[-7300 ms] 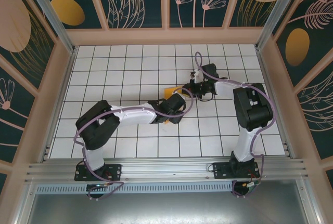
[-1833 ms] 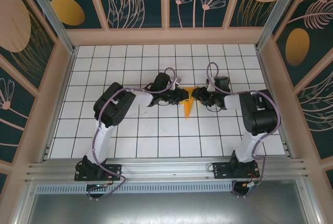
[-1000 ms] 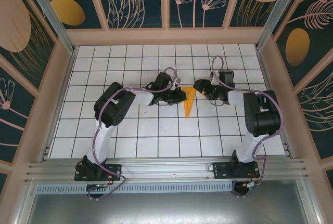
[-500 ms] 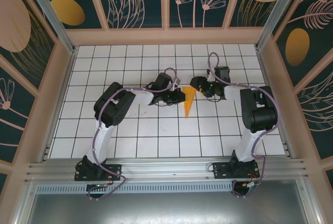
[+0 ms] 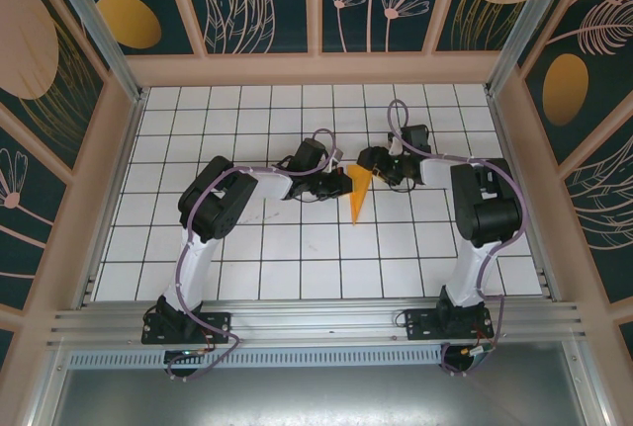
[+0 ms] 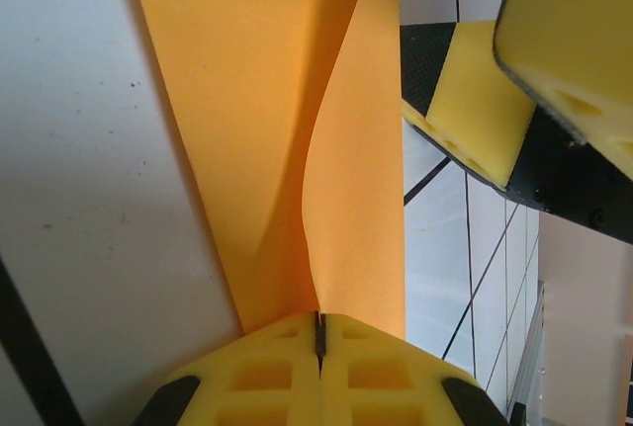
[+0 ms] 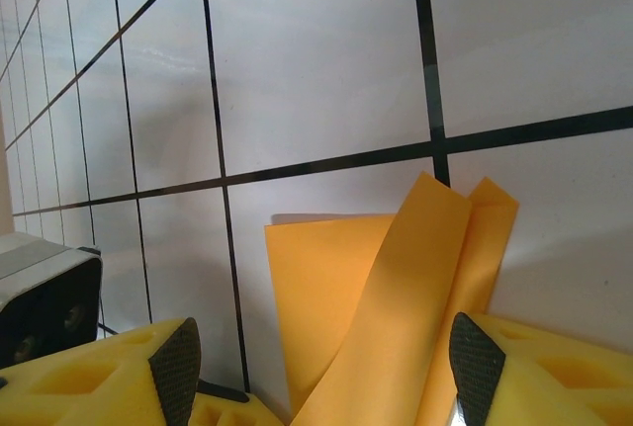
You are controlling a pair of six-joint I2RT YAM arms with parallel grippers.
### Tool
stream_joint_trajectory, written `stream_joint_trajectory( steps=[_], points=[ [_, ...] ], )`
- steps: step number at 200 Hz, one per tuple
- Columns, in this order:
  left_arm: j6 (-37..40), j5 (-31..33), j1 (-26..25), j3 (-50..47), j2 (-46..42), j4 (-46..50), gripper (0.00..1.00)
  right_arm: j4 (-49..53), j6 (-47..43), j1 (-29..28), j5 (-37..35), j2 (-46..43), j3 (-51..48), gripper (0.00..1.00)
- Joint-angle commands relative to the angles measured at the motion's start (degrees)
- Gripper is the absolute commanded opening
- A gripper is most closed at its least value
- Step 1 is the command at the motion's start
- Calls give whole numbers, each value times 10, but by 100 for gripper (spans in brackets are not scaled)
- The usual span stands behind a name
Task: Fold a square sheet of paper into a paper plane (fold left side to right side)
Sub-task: Fold the wing for the fifth time at the center of the table.
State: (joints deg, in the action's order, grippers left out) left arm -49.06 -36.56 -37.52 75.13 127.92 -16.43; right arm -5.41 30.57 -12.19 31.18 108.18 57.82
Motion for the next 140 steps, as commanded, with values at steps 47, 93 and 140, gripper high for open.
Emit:
stream_joint_trajectory(
  steps=[47,93,140],
  points=[
    [22,11,-2,16,-17,18,0,49,-23,-13,-27,24,33,70],
    [39,25,-2,19,-31,28,0,114,-46,-18,-61,41,58,70],
    [47,29,-2,25,-29,39,0,121,-49,-22,-66,49,60,70]
  ],
)
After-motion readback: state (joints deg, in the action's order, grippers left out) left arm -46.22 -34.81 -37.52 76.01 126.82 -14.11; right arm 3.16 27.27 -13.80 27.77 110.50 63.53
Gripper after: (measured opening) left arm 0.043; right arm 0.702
